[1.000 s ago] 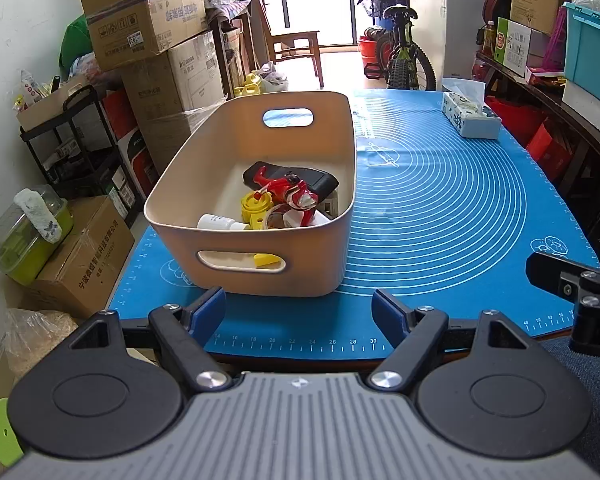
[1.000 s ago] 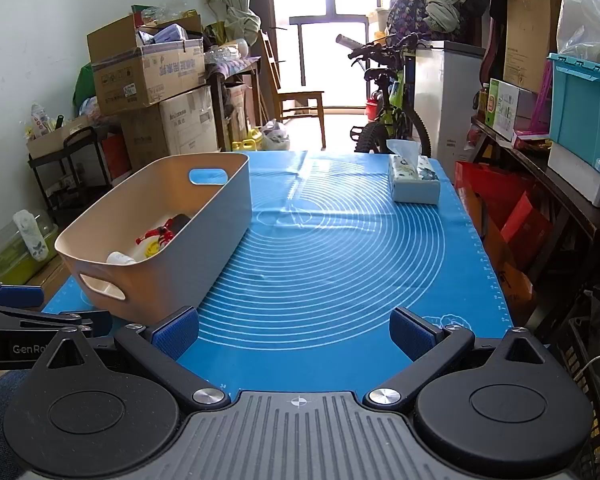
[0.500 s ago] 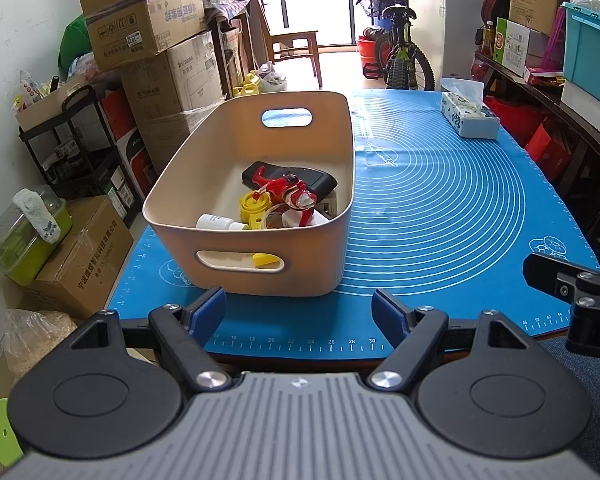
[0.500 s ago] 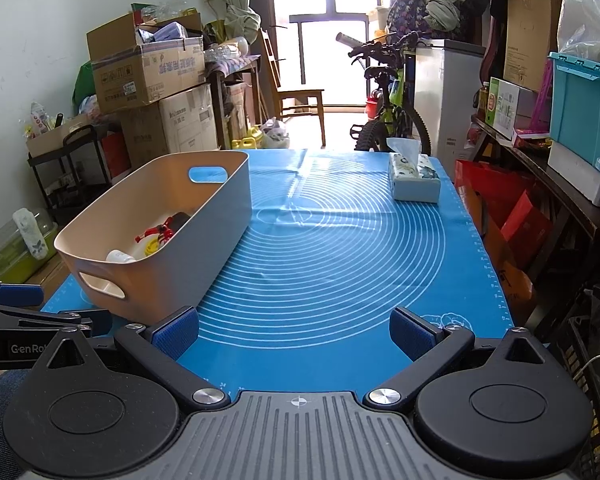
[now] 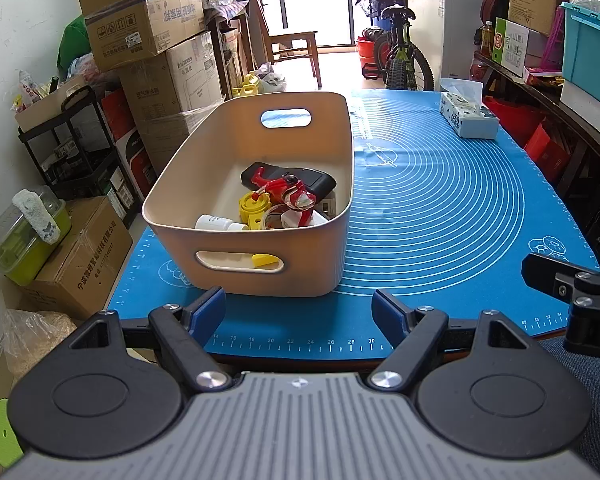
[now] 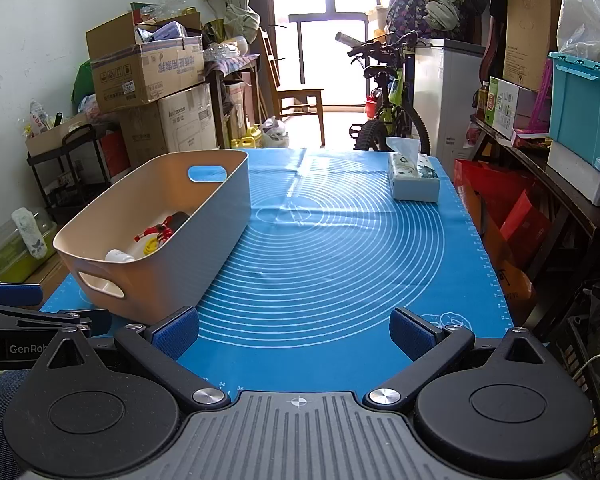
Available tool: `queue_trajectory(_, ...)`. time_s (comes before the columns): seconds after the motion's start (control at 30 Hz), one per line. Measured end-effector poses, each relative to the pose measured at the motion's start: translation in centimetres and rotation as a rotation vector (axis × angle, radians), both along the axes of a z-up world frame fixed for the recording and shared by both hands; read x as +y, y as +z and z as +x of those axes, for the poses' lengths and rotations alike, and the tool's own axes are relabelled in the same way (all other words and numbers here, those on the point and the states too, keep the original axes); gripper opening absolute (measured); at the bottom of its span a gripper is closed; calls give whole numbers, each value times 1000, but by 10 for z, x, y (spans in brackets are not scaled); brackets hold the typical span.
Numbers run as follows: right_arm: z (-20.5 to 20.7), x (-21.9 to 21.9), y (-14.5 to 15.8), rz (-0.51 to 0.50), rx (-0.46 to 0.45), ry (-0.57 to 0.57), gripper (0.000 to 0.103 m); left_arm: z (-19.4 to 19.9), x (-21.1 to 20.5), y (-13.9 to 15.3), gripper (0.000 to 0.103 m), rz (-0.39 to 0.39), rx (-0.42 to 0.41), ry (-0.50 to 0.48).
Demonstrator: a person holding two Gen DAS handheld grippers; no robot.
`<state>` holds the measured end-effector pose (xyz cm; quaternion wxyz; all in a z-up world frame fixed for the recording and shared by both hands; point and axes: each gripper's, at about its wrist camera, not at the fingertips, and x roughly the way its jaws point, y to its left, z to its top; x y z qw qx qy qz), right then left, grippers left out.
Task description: Organize rigid objects
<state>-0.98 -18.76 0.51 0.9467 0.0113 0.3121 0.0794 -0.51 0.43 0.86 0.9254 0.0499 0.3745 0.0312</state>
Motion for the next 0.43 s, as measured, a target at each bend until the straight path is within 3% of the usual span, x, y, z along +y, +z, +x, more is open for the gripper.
queue_trajectory(0.43, 1, 0, 0, 1, 2, -1, 100, 0, -1, 1, 80, 1, -2, -2)
